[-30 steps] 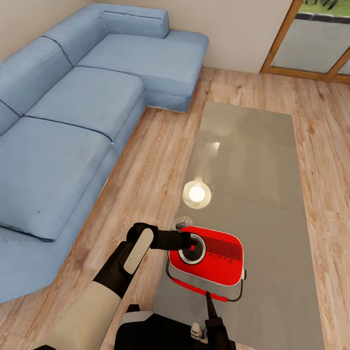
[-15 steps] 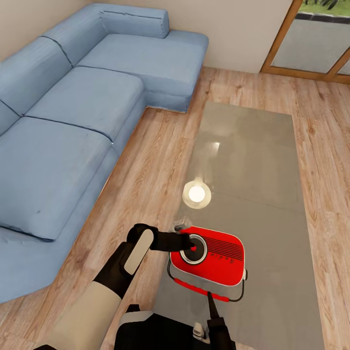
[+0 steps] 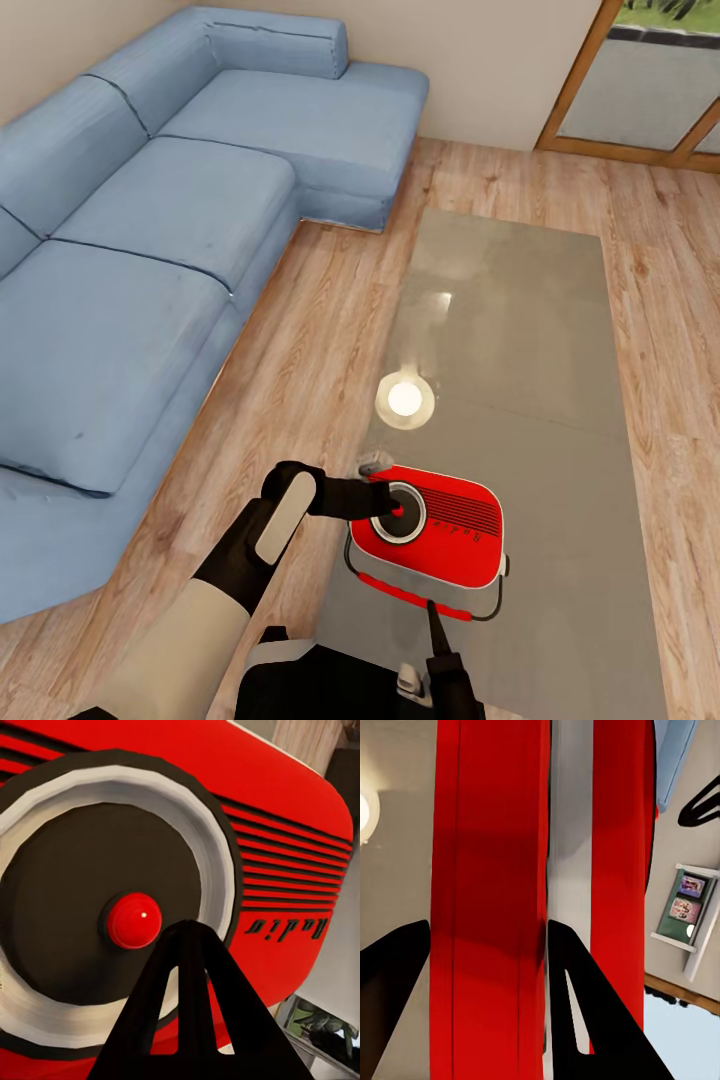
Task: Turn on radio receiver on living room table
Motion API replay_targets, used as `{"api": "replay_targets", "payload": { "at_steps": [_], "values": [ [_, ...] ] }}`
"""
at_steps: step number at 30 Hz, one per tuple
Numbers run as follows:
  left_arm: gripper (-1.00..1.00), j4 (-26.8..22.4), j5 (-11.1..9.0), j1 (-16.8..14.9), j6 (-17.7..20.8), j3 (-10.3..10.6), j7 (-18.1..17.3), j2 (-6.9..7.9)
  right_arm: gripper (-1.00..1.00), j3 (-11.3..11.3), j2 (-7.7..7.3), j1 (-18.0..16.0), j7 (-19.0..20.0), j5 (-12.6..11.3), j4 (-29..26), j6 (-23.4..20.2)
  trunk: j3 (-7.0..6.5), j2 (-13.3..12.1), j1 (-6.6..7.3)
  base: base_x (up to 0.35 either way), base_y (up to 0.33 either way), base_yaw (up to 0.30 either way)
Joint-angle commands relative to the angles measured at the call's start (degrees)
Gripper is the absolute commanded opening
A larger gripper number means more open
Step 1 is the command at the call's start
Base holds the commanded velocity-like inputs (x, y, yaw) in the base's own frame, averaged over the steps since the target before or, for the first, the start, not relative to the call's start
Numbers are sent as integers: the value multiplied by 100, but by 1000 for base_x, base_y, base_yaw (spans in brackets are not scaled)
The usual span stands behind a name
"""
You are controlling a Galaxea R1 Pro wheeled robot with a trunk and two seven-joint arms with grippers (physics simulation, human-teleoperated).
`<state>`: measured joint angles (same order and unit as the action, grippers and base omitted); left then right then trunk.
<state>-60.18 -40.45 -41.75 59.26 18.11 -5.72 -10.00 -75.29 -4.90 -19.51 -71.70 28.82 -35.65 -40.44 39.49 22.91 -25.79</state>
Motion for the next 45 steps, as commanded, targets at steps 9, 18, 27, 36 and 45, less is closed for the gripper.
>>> {"api": "replay_targets", "payload": {
  "at_steps": [9,18,27,36,45],
  "values": [
    [-100,20,21,0,-1,-7,8,0,-100,-3,-8,-1,-2,26,-4,-26,0,0,0,0,0,0],
    [-100,287,20,-210,-2,-26,9,0,-100,-12,-5,-1,-210,27,4,-26,0,0,0,0,0,0],
    [-100,551,20,-220,-9,-48,9,0,-100,-5,-11,-1,-315,25,5,51,0,0,0,0,0,0],
    [-100,551,7,-220,-10,-59,9,0,-100,-1,-9,-1,-318,-29,30,79,0,0,0,0,0,0],
    [-100,217,-470,-220,4,-55,-19,0,-100,23,-14,0,-255,-382,31,189,0,0,0,0,0,0]
  ]
}}
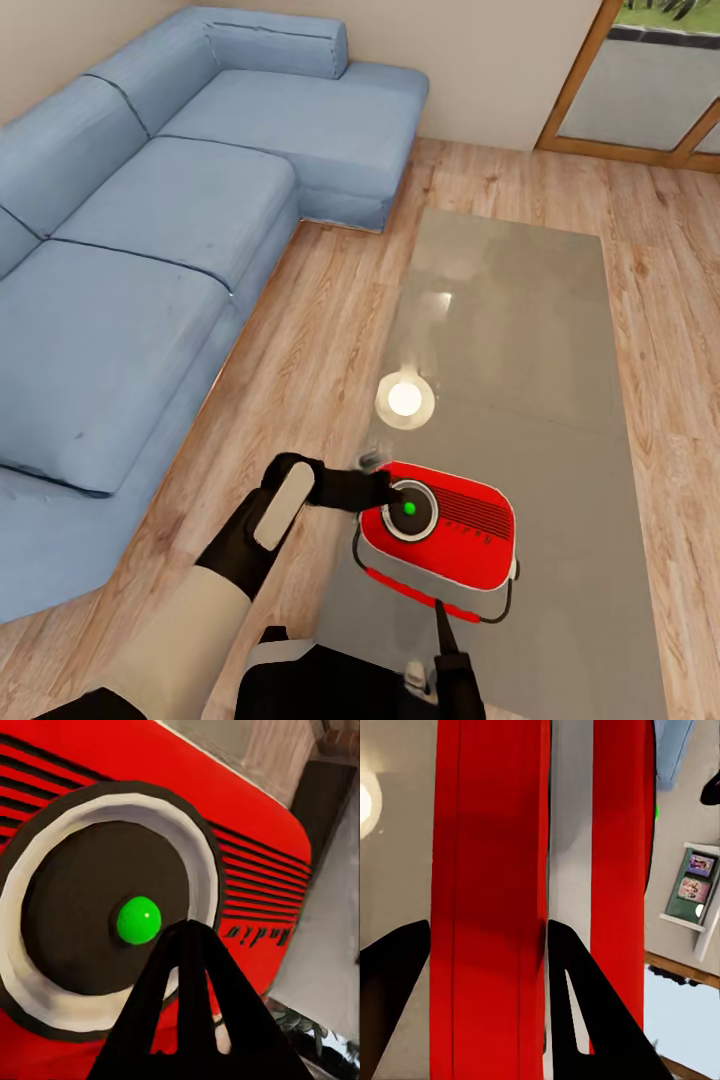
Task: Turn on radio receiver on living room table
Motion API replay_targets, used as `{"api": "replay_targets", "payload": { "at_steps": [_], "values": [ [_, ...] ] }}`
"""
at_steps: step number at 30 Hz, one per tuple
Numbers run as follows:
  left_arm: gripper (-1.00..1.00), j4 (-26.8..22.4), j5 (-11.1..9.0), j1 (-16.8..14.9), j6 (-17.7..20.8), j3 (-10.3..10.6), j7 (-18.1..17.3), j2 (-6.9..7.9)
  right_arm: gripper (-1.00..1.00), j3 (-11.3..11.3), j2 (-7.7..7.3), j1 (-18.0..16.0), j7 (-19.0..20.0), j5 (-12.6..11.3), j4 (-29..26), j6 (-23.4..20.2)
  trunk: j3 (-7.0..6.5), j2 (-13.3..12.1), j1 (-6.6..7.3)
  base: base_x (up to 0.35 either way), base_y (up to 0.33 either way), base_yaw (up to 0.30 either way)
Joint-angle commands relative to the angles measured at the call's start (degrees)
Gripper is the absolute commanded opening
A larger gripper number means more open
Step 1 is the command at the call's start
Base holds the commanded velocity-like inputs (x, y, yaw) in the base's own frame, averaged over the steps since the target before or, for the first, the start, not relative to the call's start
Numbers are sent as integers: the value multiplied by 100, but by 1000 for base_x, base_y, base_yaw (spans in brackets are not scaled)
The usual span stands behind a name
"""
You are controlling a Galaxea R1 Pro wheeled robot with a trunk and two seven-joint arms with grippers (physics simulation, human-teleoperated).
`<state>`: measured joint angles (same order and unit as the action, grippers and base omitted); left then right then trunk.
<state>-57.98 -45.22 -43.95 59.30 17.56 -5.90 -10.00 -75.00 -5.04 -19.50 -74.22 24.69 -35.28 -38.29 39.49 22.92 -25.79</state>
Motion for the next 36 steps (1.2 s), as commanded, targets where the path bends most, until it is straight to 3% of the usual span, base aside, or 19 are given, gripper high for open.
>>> {"api": "replay_targets", "payload": {
  "at_steps": [1,5,9,12,14,15,16,17,18,19,20,22,25,26,27,29,30,33,36],
  "values": [
    [-100,-177,-125,0,3,5,-23,0,-100,10,-3,-1,53,-38,-5,43,0,0,0,0,0,0],
    [-100,-872,-514,0,11,34,-56,0,-100,45,-12,-1,457,-542,-19,257,0,0,0,0,0,0],
    [-100,-1131,-620,0,11,46,-85,0,-100,77,-39,-1,716,-650,-110,356,0,0,0,0,0,0],
    [-100,-1156,-627,2,11,52,-92,0,-100,361,-191,-1,968,-662,-459,371,0,0,0,0,0,0],
    [-100,-1143,-618,7,8,54,-94,0,-100,922,-567,-1,1447,-648,-1389,283,0,0,0,0,0,0],
    [-100,-1108,-602,8,0,56,-88,0,-100,1330,-987,-1,2080,-628,-2453,-58,0,0,0,0,0,0],
    [-100,-1081,-594,9,-2,55,-84,0,-100,1513,-1210,-1,2464,-618,-3020,-336,0,0,0,0,0,0],
    [-100,-1039,-586,9,-4,52,-79,0,-100,1692,-1420,-1,2842,-604,-3562,-612,0,0,0,0,0,0],
    [-100,-1011,-582,9,-4,51,-77,0,-100,1783,-1519,-1,3018,-588,-3810,-734,0,0,0,0,0,0],
    [-100,-916,-569,9,-5,48,-71,0,-100,2076,-1746,-1,3457,-496,-4423,-1025,0,0,0,0,0,0],
    [-100,-814,-547,9,-9,43,-69,0,-100,2390,-1875,-1,3761,-309,-4788,-1188,0,0,0,0,0,0],
    [-100,-677,-518,9,-13,39,-64,0,-100,2849,-1966,-1,4195,102,-5056,-1307,0,0,0,0,0,0],
    [-100,-545,-498,9,-14,31,-58,56,-100,3287,-1998,1,4939,519,-5190,-1347,0,0,0,0,0,0],
    [-100,-401,-492,8,-20,30,-54,153,-100,3688,-2009,13,5562,722,-5222,-1349,0,0,0,0,0,0],
    [-100,-362,-491,9,-21,31,-54,181,-100,3787,-2011,10,5728,753,-5226,-1349,0,0,0,0,0,0],
    [-100,-110,-489,9,-111,40,-54,335,-100,4301,-2018,-106,6607,838,-5254,-1331,0,0,0,0,0,0],
    [-100,-40,-489,9,-185,43,-57,366,-100,4422,-2020,-164,6814,847,-5264,-1327,0,0,0,0,0,0],
    [-100,457,-467,9,-685,88,-72,492,-100,5159,-2025,-576,8286,871,-5301,-1309,0,0,0,0,0,0],
    [-100,999,-97,9,-936,364,-77,508,-100,6325,-2032,-1134,10423,878,-5312,-1297,0,0,0,0,0,0]
  ]
}}
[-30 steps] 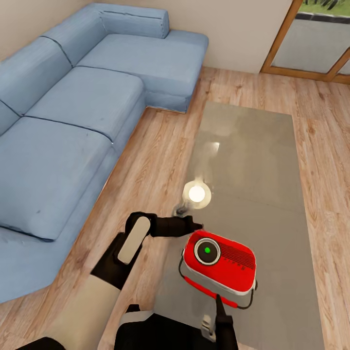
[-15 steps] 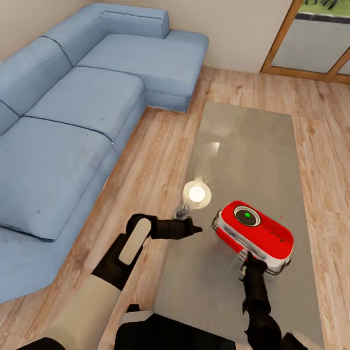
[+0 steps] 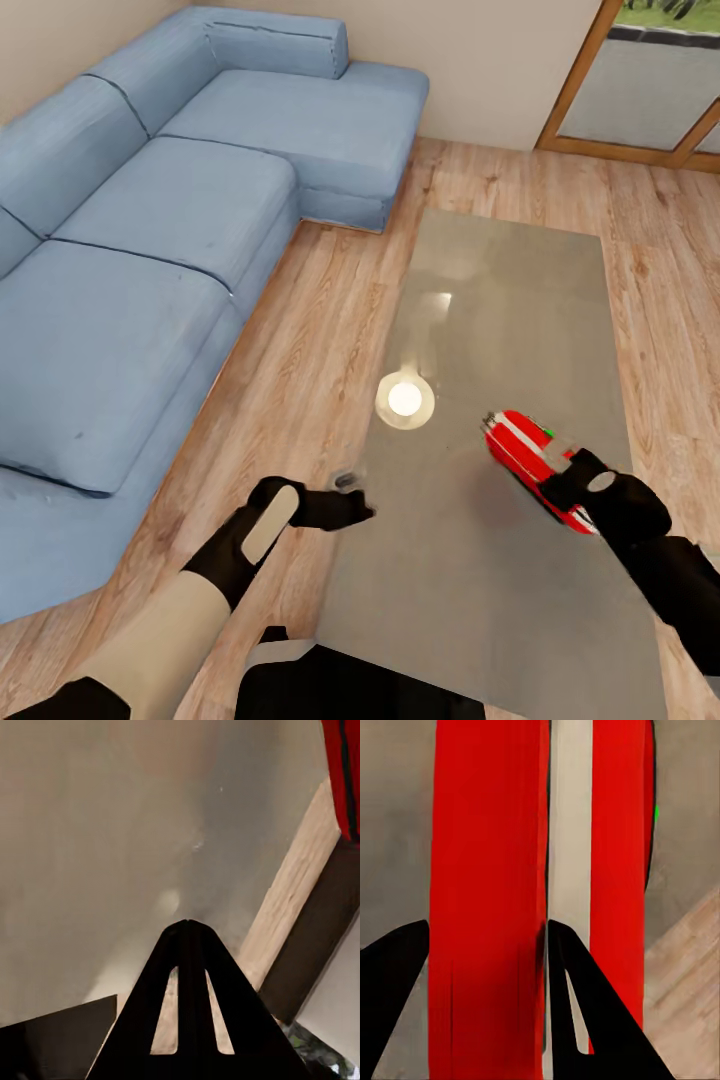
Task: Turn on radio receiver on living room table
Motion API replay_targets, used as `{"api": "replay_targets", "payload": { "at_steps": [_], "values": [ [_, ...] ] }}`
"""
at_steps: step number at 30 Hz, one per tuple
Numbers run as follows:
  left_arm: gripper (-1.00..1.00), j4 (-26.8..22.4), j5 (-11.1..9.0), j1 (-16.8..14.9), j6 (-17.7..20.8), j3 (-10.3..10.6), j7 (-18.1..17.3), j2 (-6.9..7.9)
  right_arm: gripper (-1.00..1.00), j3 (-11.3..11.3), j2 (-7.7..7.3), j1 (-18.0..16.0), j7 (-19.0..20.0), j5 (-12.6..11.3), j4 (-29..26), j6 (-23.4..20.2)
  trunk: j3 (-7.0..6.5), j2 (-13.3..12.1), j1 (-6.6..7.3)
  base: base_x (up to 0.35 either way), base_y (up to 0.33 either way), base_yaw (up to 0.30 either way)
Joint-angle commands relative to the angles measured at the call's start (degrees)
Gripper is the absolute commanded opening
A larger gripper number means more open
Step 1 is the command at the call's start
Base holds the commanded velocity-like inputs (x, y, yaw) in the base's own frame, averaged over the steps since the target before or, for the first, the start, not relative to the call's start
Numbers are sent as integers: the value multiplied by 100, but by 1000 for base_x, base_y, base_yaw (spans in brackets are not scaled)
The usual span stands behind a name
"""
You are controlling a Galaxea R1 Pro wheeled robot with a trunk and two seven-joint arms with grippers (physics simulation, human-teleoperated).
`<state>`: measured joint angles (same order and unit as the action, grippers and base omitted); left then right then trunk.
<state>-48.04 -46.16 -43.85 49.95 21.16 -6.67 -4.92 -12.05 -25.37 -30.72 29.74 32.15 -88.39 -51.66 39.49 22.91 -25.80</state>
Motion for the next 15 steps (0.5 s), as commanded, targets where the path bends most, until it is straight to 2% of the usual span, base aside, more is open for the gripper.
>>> {"api": "replay_targets", "payload": {
  "at_steps": [1,3,4,7,8,11,13,15],
  "values": [
    [-100,62,90,-1,-21,56,0,-5,-100,300,-1,-159,519,133,-2,40,0,1,1,0,0,0],
    [-100,144,228,-1,-83,120,-1,-23,-100,832,-21,-508,1528,134,-3,38,0,1,1,0,0,0],
    [-100,263,266,-1,-261,150,-1,-31,-100,1258,-61,-781,2135,127,-3,30,0,1,1,0,0,0],
    [-100,515,281,-1,-408,168,-8,-27,-100,1761,-118,-965,2644,90,-3,12,0,1,1,0,0,0],
    [-100,598,284,-1,-434,174,-9,-22,-100,2009,-123,-995,2881,62,-2,1,0,1,1,0,0,0],
    [-100,637,285,-1,-445,176,-9,-23,-100,2311,-122,-1008,3253,-42,3,-12,0,1,1,0,0,0],
    [-100,648,284,-1,-449,177,-10,-25,-100,2535,-108,-1012,3474,-207,15,-15,0,1,1,0,0,0],
    [-100,653,283,-1,-455,174,-10,-26,-100,2731,-74,-1014,3587,-518,73,22,0,1,1,0,0,0]
  ]
}}
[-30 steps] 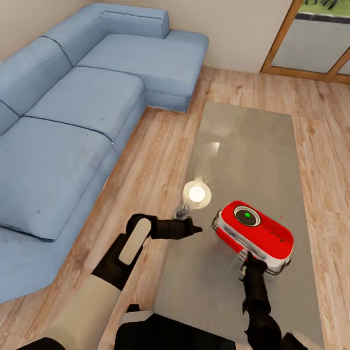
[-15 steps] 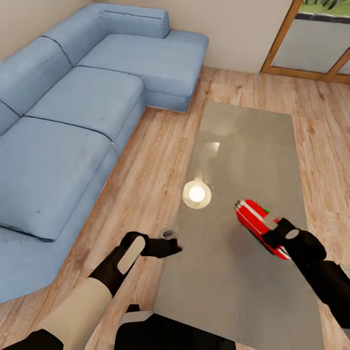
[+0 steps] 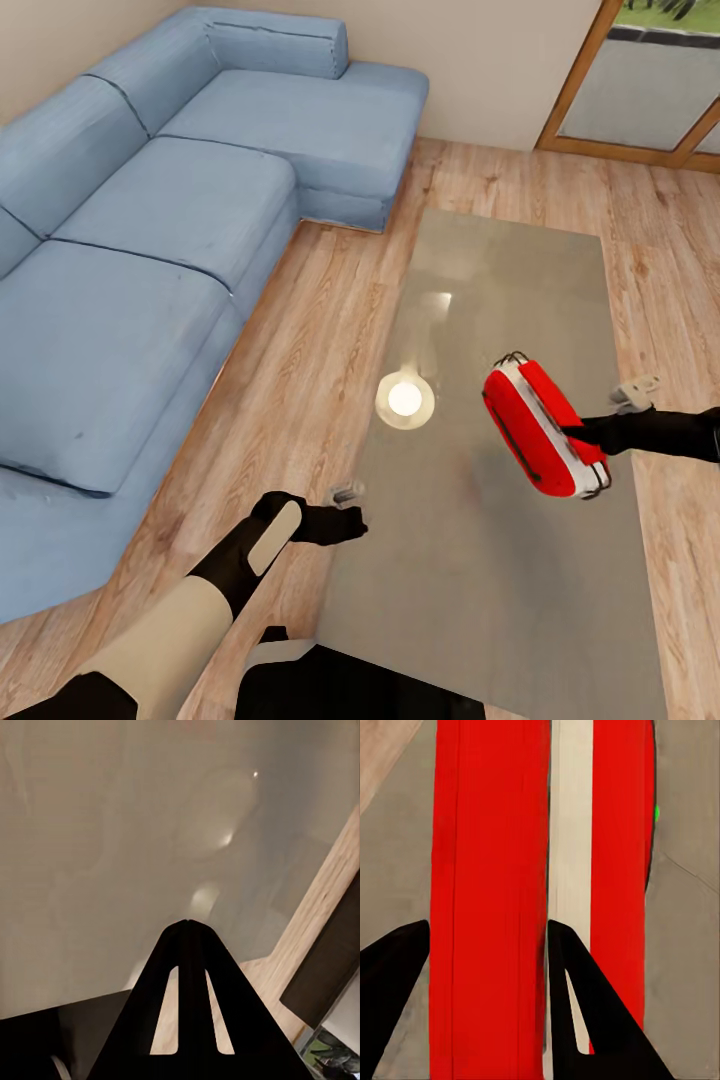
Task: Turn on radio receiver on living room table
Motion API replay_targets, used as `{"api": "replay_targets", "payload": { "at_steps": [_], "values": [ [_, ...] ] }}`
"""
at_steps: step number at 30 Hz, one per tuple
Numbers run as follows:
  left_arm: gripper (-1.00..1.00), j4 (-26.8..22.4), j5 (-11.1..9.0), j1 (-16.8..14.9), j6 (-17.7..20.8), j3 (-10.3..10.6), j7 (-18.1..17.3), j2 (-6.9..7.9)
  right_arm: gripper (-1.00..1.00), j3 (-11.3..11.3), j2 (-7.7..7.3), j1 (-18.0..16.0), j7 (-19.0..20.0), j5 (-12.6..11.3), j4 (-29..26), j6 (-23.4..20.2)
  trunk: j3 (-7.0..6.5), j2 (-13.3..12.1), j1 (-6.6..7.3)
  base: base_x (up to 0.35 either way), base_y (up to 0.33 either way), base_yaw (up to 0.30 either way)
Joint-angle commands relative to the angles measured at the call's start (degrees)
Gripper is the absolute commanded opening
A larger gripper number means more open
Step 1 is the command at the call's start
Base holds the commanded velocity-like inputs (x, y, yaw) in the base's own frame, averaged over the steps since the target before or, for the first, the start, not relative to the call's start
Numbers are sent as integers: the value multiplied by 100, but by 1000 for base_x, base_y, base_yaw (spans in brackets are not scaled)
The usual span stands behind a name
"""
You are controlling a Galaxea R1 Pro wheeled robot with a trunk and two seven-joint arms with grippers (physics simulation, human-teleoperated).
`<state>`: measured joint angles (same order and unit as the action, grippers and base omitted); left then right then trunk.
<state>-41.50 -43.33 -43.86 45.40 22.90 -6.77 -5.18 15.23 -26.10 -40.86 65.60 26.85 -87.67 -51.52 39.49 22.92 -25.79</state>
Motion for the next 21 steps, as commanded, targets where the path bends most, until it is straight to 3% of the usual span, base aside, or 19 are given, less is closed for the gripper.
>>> {"api": "replay_targets", "payload": {
  "at_steps": [1,4,11,19,21],
  "values": [
    [-100,0,0,0,-2,-2,0,0,-100,30,10,-1,15,-51,30,19,0,0,0,0,0,0],
    [-100,1,0,0,-4,-6,0,0,-100,68,73,-1,25,-146,238,113,0,0,0,0,0,0],
    [-100,2,0,0,-24,-13,0,0,-100,70,409,-1,-281,-137,1181,805,0,0,0,0,0,0],
    [-100,2,0,0,-73,-6,-2,12,-100,60,570,-1,-601,-151,1357,1334,0,0,0,0,0,0],
    [-100,2,0,0,-75,-5,-5,16,-100,60,676,-1,-706,-142,1363,1472,0,0,0,0,0,0]
  ]
}}
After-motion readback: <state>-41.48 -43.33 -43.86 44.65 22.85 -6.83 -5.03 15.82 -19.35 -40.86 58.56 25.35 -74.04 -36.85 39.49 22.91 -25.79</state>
